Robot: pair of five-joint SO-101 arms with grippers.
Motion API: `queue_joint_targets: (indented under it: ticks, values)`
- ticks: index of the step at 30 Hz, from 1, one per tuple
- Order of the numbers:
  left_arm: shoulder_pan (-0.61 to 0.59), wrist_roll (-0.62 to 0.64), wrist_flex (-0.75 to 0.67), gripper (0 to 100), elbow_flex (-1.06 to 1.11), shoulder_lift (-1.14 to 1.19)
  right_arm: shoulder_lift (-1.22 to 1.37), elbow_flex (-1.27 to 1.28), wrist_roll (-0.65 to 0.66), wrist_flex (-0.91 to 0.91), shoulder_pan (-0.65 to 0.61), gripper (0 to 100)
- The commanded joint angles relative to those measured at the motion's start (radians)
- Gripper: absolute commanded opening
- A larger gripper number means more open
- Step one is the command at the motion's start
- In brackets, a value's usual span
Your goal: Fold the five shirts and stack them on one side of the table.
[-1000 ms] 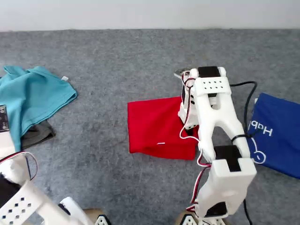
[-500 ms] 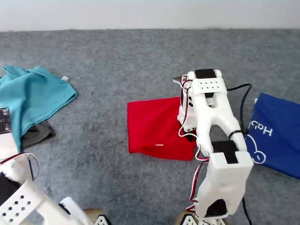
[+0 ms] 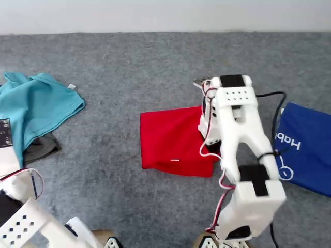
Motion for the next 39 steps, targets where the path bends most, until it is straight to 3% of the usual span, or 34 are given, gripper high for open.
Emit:
queue_joint_targets:
  ticks: [1, 10, 23, 30, 39]
  values:
    - [-0.006, -0.006, -0.009, 1, -0.007, -0.014, -0.153, 0.094, 0.041, 0.042, 0.021, 1.0]
    - [-0.003, -0.006, -0.009, 1, -0.005, -0.014, -0.245, 0.319, 0.166, -0.047, 0.154, 1.0]
    - [-0.006, -0.006, -0.003, 1, -0.005, -0.014, -0.219, 0.358, 0.193, -0.093, 0.156, 1.6]
    - [-0.006, -0.006, -0.003, 1, -0.005, -0.014, -0.248, 0.348, 0.133, -0.05, 0.018, 12.1]
    - [-0.006, -0.006, -0.002, 1, -0.007, -0.014, -0.248, 0.356, 0.043, -0.133, -0.087, 12.1]
